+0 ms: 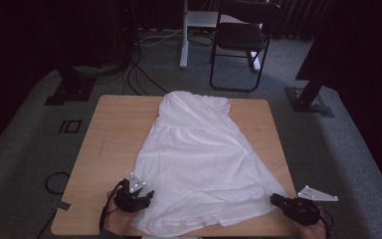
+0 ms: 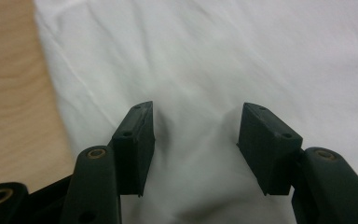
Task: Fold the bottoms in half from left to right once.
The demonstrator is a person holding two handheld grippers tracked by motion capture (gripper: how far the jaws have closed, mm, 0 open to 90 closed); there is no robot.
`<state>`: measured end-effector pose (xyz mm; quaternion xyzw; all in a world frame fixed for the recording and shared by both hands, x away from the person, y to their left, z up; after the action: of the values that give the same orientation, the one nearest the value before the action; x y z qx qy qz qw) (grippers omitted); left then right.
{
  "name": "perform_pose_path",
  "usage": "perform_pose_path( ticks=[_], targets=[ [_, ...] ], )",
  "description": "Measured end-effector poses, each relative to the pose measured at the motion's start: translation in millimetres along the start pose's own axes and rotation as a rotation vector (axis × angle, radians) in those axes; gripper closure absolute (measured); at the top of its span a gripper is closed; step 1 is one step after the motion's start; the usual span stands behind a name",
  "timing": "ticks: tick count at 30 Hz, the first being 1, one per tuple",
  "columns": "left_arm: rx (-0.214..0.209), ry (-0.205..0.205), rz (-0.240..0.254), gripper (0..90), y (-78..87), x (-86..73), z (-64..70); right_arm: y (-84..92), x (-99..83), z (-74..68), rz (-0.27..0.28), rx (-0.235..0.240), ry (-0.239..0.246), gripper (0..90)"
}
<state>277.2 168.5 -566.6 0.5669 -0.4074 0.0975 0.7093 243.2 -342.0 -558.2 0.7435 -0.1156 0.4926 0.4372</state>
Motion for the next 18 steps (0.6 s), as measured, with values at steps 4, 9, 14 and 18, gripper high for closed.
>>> perform_pose_path(
  ticks=[4,9,14,18],
  targets=[
    [0.006,0.006,0.037,45.0,3.8,7.8,-2.8,1.4,8.3,12.2,0.042,-0.049,-0.049,55.2],
    [0.042,0.042,0.088,44.6,-0.5,42.9,-27.2,-38.9,39.1,24.4,-0.002,-0.106,-0.016,54.1],
    [0.085,0.059,0.08,42.3,-20.8,78.4,-52.1,-79.3,66.6,45.0,-0.021,-0.158,-0.017,52.4],
    [0.092,0.158,0.049,39.5,-58.3,101.2,-80.8,-123.0,97.6,72.7,-0.044,-0.206,-0.031,52.2]
  ],
)
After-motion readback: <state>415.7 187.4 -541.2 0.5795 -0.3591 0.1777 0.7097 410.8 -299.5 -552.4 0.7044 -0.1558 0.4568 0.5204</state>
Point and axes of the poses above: each handheld gripper's, and its own axes: y roughly backward along the jaws, x roughly out of its top, z roughly to its right, the point moved 3 cm from there along -y, roughly forward along the jaws, and after that the axes turned 8 degrees about y, right-handed, at the moved point
